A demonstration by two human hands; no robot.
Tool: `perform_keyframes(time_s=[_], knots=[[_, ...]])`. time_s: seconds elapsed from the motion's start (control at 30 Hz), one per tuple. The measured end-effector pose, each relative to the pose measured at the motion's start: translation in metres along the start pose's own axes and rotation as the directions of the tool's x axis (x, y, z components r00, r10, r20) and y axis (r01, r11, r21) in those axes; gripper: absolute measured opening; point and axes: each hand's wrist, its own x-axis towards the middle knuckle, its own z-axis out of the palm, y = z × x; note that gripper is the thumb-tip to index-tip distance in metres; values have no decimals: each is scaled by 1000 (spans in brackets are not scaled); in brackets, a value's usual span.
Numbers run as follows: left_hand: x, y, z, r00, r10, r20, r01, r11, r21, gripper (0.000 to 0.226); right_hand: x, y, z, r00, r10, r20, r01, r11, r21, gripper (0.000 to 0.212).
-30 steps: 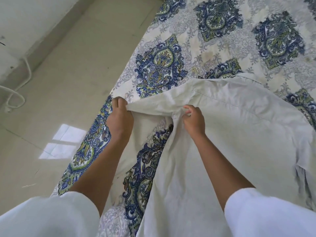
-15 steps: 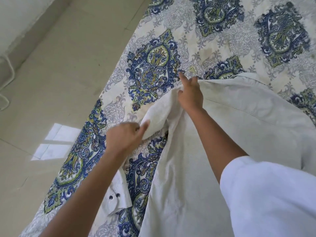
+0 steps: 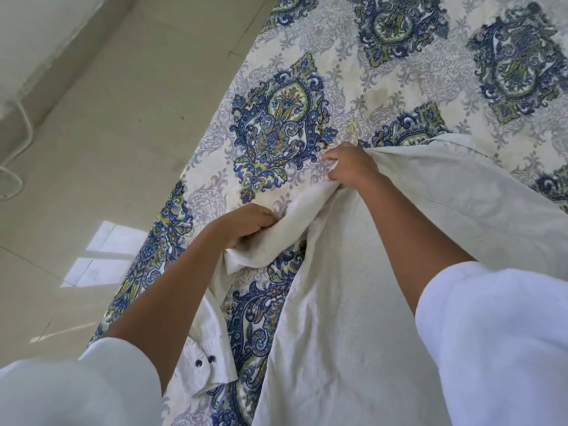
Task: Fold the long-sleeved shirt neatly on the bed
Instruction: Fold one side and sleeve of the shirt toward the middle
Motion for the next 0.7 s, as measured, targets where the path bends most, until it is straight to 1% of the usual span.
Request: perform_keyframes(time_s=[0.03,0.1,0.17,0.2,0.27,0.3,0.33,0.37,0.4,0.47,0.5,0.53,0.57,0.6,0.67,0.7], knots=[[2,-5,-2,999,-16,39,19,996,-85,16,0,0,-2,999,-19,33,20,1000,-24,49],[3,-8,-7,1000,5,30,2,975,-221,9,2,-1,-6,994,-65,88,73,993,-94,51],[5,-7,-11,997,60,-57,-75,938,-338,11,4,-4,-11,986,-101,135,121,981,-154,51],[4,-5,-15,987,98,-126,-137,925,-354,14,5,-6,-13,982,-110,154,137,975,-173,52],[4,-4,-23,947,176,-270,-261,910,-322,19,5,-9,-14,977,-115,181,154,963,-220,52],[5,-5,-28,927,200,-318,-303,897,-322,20,5,-10,-14,979,-115,167,156,955,-254,50],[6,-5,-33,919,209,-334,-325,882,-342,21,4,-11,-11,985,-120,126,151,948,-281,46],[5,-4,-38,922,211,-324,-328,870,-368,21,3,-12,-9,990,-134,48,142,947,-288,39],[6,-3,-43,934,208,-291,-314,867,-388,21,2,-11,-4,988,-149,-50,131,956,-262,31],[10,2,-52,968,166,-187,-228,895,-383,26,-1,-8,5,960,-165,-227,138,982,-130,18],[14,6,-56,981,117,-153,-164,924,-345,28,-2,-7,10,950,-158,-270,149,987,-53,15],[18,9,-58,988,54,-147,-98,946,-310,32,-4,-7,15,948,-141,-284,157,987,34,13],[23,14,-61,986,-8,-167,-38,962,-272,37,-4,-6,19,953,-110,-283,153,979,135,13],[28,18,-63,980,-41,-195,-5,973,-231,40,-5,-5,22,955,-71,-289,144,960,241,14],[34,28,-65,971,-40,-236,-5,982,-189,34,-6,-3,19,934,45,-354,110,907,406,17],[35,32,-67,971,-25,-236,-20,983,-183,26,-7,0,15,907,117,-404,82,892,444,17]])
